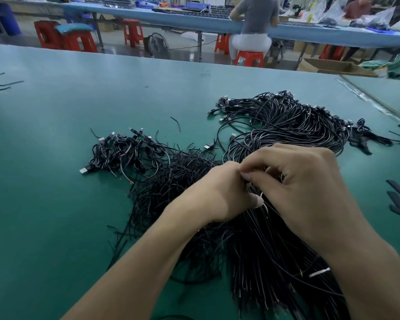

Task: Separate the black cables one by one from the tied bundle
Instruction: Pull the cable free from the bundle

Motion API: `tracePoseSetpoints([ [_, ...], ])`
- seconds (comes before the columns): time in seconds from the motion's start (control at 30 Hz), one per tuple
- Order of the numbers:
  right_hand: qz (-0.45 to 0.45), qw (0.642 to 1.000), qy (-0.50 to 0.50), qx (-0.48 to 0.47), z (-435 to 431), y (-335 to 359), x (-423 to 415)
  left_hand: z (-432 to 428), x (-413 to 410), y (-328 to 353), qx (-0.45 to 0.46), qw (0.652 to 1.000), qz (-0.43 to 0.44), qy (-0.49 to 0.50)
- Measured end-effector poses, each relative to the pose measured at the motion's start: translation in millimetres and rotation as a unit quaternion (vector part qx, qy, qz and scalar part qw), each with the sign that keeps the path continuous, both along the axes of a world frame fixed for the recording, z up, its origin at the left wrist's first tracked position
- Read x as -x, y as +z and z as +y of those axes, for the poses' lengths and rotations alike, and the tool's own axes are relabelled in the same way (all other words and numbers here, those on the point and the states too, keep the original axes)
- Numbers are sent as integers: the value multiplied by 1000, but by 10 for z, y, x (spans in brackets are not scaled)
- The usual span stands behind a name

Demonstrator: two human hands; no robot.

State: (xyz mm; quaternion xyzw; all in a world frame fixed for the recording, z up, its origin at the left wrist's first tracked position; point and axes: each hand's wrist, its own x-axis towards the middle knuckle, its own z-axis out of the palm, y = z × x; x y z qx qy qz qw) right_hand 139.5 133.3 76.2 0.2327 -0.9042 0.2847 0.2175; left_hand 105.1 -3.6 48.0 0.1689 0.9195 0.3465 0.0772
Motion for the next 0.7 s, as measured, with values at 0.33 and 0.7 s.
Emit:
tracePoseSetpoints([
  [0.33, -36, 999, -10, -26, -53, -53, -5, 3, -28, -26, -178, 980, -86, 7],
  [0.7, 59, 987, -63, 136, -78, -80, 51, 89, -69, 130, -590, 776, -220, 44],
])
